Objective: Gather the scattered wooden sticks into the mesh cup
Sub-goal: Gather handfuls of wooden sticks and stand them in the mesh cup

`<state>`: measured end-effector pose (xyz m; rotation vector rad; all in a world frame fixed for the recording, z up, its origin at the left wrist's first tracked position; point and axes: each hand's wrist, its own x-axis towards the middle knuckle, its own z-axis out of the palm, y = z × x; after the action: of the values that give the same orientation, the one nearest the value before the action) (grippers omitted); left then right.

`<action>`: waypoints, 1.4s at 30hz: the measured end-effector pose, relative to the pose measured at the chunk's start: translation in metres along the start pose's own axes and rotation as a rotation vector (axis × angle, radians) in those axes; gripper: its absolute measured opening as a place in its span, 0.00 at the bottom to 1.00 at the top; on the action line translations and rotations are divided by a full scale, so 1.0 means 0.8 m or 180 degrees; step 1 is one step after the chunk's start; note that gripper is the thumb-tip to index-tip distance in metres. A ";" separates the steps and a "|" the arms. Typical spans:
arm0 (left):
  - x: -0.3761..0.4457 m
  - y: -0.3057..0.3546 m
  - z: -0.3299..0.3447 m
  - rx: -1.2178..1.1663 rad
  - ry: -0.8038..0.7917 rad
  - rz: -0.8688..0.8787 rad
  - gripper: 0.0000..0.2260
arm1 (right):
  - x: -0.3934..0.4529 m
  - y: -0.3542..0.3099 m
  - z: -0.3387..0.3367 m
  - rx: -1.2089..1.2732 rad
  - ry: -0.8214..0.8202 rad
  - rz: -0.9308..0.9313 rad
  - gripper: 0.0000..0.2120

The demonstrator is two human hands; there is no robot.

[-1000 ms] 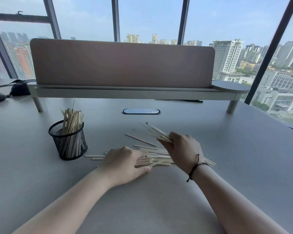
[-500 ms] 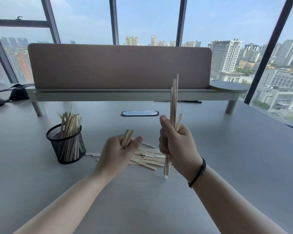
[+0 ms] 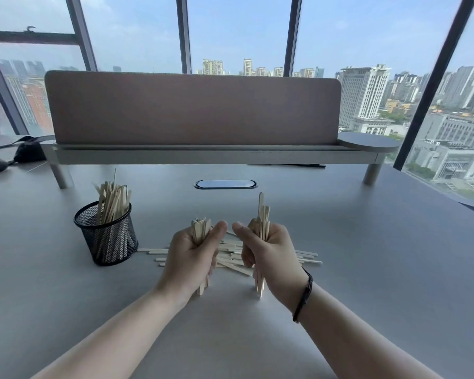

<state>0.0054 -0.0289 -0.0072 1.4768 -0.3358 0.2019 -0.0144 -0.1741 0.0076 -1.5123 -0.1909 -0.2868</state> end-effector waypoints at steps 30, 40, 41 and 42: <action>0.015 0.052 -0.043 -0.0067 -0.0280 -0.0082 0.27 | 0.019 -0.022 0.054 0.0232 -0.0254 0.0484 0.27; 0.114 0.151 -0.174 -0.0315 0.1102 0.0202 0.29 | 0.116 -0.096 0.225 0.1195 -0.0319 0.0229 0.28; 0.122 0.150 -0.185 -0.0239 0.1199 0.0137 0.28 | 0.126 -0.099 0.240 0.1186 -0.0258 0.0169 0.29; 0.129 0.145 -0.195 -0.0114 0.1285 0.0059 0.28 | 0.134 -0.100 0.255 0.1149 -0.0196 0.0128 0.30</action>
<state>0.0785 0.1294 0.1272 1.3605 -0.0261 0.4973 0.0748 0.0191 0.1266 -1.1662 -0.2468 -0.1629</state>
